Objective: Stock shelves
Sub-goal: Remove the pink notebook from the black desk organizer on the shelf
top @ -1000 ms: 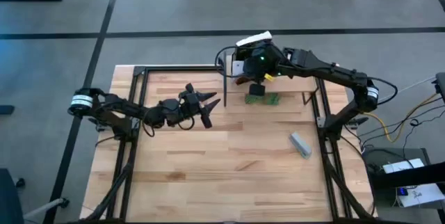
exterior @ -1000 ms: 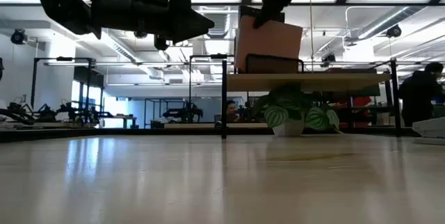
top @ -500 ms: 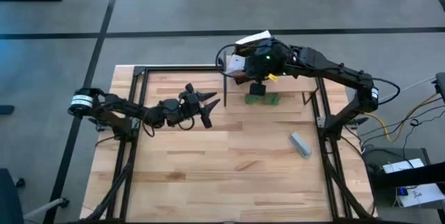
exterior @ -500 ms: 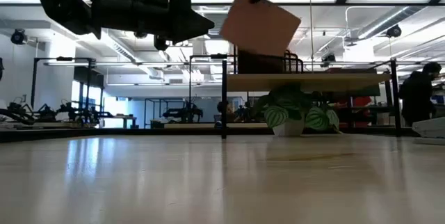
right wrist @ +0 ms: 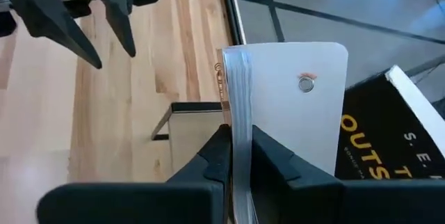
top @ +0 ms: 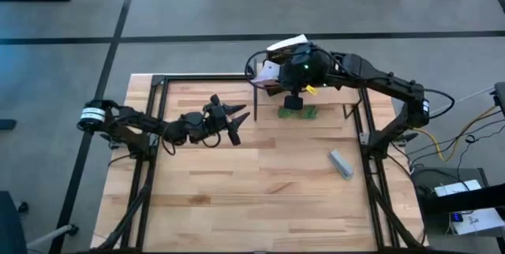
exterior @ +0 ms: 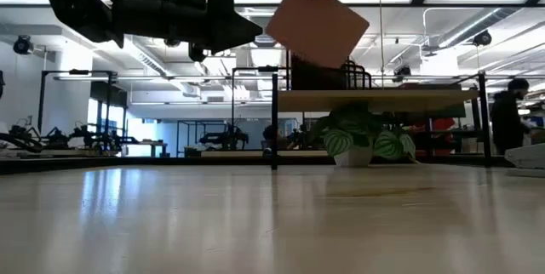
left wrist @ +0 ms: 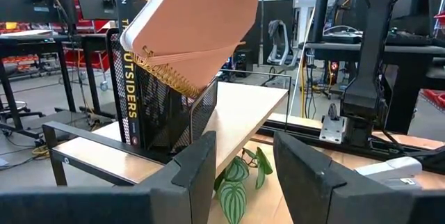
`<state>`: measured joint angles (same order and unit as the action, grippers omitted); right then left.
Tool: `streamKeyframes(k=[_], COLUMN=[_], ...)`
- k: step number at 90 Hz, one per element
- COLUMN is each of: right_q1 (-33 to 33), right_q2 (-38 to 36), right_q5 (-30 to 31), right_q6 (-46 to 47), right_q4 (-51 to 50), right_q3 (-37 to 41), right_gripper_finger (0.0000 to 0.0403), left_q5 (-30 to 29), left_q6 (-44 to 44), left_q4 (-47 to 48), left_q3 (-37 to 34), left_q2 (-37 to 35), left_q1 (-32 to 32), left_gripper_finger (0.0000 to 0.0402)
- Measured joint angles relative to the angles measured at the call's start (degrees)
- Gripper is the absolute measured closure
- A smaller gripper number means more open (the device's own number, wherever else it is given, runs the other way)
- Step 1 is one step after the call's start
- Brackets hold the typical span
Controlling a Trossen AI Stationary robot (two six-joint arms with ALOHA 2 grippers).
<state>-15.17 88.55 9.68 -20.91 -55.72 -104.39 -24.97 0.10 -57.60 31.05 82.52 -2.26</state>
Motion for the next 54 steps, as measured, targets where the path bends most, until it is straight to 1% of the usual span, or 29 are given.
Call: streamKeyframes(k=[24,54], right_q1=[1.59,5.62], right_q2=[0.00,0.00], right_q5=[1.61,8.69], right_q6=[-0.52,-1.43], right_q4=[-0.01,-0.01], right_q3=[-0.10,-0.10], right_gripper_finger=[0.0384,0.0384], left_q5=[0.00,0.02], left_q6=[0.00,0.00], left_q4=[0.00,0.00], left_q3=[0.00,0.00], left_q2=[0.00,0.00], left_q1=[0.02,0.02], left_gripper_finger=[0.0274,0.0274])
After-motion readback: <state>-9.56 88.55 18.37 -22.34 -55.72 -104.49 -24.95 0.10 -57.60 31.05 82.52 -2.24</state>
